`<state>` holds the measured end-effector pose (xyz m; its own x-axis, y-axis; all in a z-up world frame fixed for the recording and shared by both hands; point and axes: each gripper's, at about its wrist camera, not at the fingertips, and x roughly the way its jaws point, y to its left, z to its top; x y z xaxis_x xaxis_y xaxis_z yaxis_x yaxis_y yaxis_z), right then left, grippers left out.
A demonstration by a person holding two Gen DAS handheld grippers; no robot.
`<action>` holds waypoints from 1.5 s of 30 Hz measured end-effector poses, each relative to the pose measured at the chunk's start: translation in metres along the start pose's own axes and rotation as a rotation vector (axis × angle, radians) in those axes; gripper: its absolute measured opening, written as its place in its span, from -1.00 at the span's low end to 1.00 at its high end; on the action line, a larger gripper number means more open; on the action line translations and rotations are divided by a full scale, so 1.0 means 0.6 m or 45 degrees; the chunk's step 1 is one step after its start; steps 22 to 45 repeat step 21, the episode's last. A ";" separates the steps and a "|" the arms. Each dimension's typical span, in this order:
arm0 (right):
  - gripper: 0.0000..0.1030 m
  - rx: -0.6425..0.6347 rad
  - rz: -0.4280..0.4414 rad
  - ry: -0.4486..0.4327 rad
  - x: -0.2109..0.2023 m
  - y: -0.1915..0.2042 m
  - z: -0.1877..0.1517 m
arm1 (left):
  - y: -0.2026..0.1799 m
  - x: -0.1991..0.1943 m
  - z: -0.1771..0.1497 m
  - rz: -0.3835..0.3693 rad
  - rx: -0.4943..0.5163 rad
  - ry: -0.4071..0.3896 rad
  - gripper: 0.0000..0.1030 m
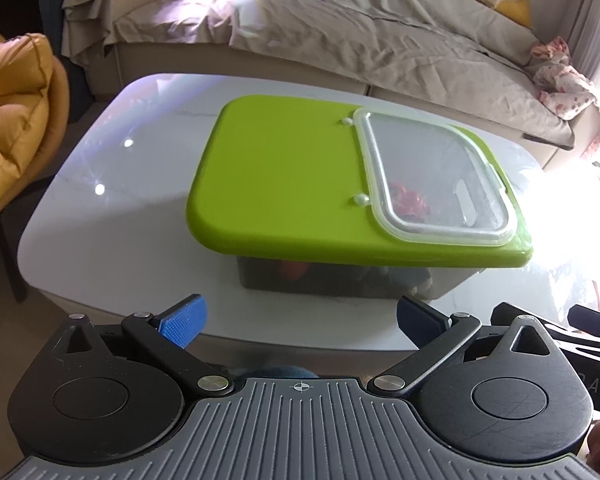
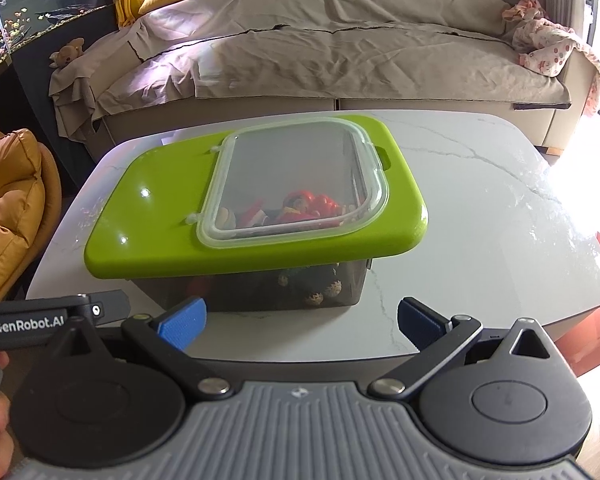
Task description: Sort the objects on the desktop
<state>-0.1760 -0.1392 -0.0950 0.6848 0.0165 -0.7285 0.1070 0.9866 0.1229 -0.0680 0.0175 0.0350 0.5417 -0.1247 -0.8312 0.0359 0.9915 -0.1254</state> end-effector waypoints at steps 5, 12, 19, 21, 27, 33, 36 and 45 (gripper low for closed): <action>1.00 -0.006 -0.006 -0.001 0.001 0.001 0.000 | -0.002 -0.010 0.002 0.007 0.006 -0.014 1.00; 1.00 0.005 0.011 0.006 0.006 -0.002 0.001 | -0.008 -0.029 0.001 0.019 0.018 -0.036 1.00; 1.00 -0.014 0.015 0.007 0.006 0.003 -0.003 | -0.014 -0.049 0.000 0.031 0.030 -0.058 1.00; 1.00 -0.015 0.013 0.007 0.006 0.002 -0.002 | -0.016 -0.054 0.000 0.035 0.034 -0.064 1.00; 1.00 -0.015 0.013 0.007 0.006 0.002 -0.002 | -0.016 -0.054 0.000 0.035 0.034 -0.064 1.00; 1.00 -0.015 0.013 0.007 0.006 0.002 -0.002 | -0.016 -0.054 0.000 0.035 0.034 -0.064 1.00; 1.00 -0.015 0.013 0.007 0.006 0.002 -0.002 | -0.016 -0.054 0.000 0.035 0.034 -0.064 1.00; 1.00 -0.015 0.013 0.007 0.006 0.002 -0.002 | -0.016 -0.054 0.000 0.035 0.034 -0.064 1.00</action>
